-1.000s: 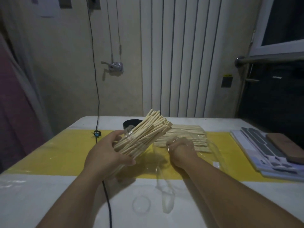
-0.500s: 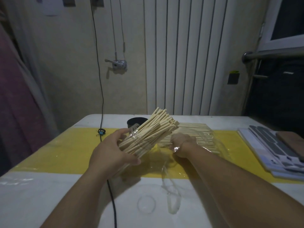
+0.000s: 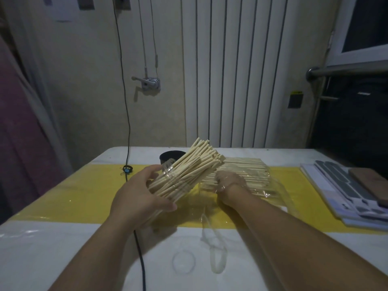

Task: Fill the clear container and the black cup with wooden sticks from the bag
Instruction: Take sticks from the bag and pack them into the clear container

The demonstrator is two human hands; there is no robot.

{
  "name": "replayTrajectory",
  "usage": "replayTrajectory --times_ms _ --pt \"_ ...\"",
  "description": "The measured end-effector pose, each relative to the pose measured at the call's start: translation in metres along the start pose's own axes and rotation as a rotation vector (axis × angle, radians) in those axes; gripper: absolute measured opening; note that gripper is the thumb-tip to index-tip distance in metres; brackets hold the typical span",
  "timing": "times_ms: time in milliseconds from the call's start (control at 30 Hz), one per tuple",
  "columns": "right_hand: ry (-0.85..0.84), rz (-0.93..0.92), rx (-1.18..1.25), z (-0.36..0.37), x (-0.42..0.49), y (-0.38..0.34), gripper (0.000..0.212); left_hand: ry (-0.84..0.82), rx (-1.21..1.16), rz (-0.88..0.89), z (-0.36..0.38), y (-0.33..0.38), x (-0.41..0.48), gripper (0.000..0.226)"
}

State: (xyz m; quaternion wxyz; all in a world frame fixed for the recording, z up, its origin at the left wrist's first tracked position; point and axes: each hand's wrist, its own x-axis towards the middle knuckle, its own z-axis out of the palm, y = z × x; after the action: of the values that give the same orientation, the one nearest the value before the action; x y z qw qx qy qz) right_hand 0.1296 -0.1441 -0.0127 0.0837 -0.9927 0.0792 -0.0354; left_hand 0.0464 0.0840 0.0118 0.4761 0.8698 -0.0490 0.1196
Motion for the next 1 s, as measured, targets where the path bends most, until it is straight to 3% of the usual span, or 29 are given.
replayTrajectory --times_ms 67,167,267,400,600,700,867,1000 --pt "-0.001 0.014 0.021 0.0 -0.001 -0.001 0.013 -0.004 0.002 0.004 0.0 0.001 0.0 0.104" --pt "0.017 -0.046 -0.071 0.003 -0.003 0.005 0.023 -0.004 0.003 0.006 0.0 0.0 0.0 0.101" --pt "-0.105 -0.14 -0.163 0.007 -0.014 0.008 0.035 -0.002 -0.003 0.004 0.0 -0.001 0.001 0.1" --pt "0.193 -0.227 -0.244 0.008 -0.032 0.01 0.035 -0.002 0.011 0.01 0.0 -0.001 0.0 0.098" --pt "0.206 -0.321 -0.291 0.004 -0.059 0.012 0.035 0.0 0.013 0.011 0.0 0.0 -0.001 0.098" --pt "0.207 -0.333 -0.202 -0.002 -0.069 0.015 0.028 -0.007 0.025 0.021 0.001 0.001 -0.001 0.099" --pt "0.027 -0.345 -0.171 -0.014 -0.079 0.017 0.026 -0.003 0.027 0.009 0.0 0.003 -0.002 0.087" --pt "-0.139 -0.318 -0.16 -0.032 -0.087 0.014 0.032 -0.002 0.027 0.011 0.0 0.002 -0.001 0.094"
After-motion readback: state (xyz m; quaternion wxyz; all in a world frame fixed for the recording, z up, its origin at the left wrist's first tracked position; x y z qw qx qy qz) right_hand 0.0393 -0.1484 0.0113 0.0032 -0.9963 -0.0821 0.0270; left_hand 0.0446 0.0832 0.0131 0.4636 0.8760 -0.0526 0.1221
